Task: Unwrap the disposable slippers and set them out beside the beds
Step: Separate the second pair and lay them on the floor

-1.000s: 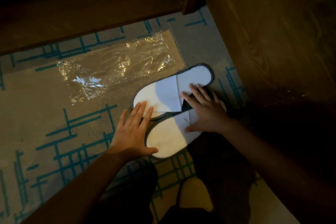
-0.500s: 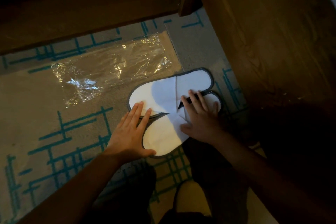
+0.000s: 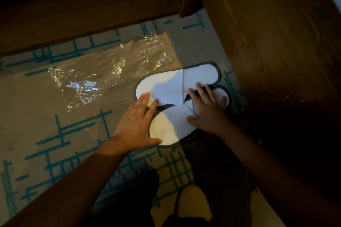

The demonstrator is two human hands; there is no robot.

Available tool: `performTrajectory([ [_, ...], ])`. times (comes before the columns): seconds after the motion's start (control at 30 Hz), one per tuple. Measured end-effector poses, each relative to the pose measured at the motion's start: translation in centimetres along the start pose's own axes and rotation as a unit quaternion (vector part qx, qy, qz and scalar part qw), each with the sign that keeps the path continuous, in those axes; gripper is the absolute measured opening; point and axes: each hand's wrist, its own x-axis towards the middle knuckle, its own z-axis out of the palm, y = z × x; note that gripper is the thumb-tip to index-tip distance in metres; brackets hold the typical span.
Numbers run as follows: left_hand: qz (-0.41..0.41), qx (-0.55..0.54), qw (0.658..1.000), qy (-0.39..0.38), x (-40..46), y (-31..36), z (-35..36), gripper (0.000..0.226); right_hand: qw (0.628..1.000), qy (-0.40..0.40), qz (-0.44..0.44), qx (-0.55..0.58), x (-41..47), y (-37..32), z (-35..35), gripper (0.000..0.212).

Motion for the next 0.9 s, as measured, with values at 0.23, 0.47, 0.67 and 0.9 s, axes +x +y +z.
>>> performTrajectory([
  [0.23, 0.003, 0.012, 1.0, 0.007, 0.9, 0.1, -0.3, 0.124, 1.0, 0.001, -0.006, -0.007, 0.7, 0.8, -0.4, 0.089],
  [0.47, -0.004, 0.015, 1.0, 0.009, 1.0, 0.2, -0.3, 0.124, 1.0, -0.007, -0.002, -0.011, 0.9, 1.1, -0.5, 0.089],
  [0.67, -0.003, 0.02, 1.0, 0.007, 1.2, 0.2, -0.2, 0.123, 1.0, -0.01, 0.003, -0.007, 0.7, 0.9, -0.8, 0.088],
  [0.9, 0.002, -0.003, 1.0, -0.009, 1.5, 0.2, -0.1, 0.124, 1.0, -0.01, 0.007, -0.018, 0.8, 0.8, -0.7, 0.088],
])
